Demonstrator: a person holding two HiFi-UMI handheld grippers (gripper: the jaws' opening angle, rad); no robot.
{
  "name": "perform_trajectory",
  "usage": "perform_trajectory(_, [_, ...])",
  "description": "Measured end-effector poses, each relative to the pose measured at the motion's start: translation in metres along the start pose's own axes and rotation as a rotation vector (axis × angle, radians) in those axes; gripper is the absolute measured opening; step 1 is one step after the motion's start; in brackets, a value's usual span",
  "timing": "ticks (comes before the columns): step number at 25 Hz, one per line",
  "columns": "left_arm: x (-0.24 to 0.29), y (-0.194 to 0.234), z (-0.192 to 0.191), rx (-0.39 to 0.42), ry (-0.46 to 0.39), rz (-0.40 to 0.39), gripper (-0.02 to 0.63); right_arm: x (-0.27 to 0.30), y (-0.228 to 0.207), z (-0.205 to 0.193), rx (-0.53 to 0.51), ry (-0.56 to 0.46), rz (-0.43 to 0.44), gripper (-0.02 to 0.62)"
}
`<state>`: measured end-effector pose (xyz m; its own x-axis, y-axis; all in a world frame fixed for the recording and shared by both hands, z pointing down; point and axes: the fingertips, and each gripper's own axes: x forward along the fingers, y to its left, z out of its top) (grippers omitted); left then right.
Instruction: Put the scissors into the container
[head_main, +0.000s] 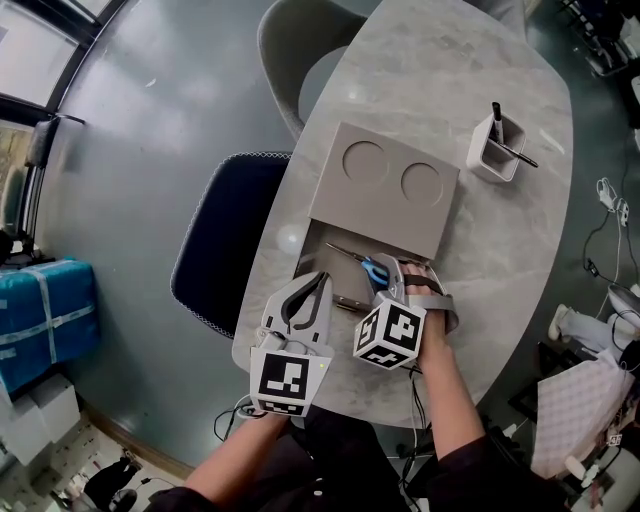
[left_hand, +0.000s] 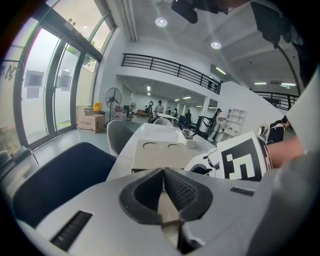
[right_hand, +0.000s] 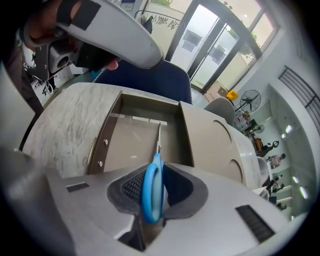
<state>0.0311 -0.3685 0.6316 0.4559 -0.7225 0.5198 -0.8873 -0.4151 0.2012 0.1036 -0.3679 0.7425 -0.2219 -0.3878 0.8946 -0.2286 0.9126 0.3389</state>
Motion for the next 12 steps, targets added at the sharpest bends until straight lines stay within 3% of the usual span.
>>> perform_trajectory(12, [-0.004, -0.009, 0.0, 0.007, -0.002, -0.008, 0.018, -0.007, 0.029, 0.006, 0.138, -0.075, 0.234, 0.233])
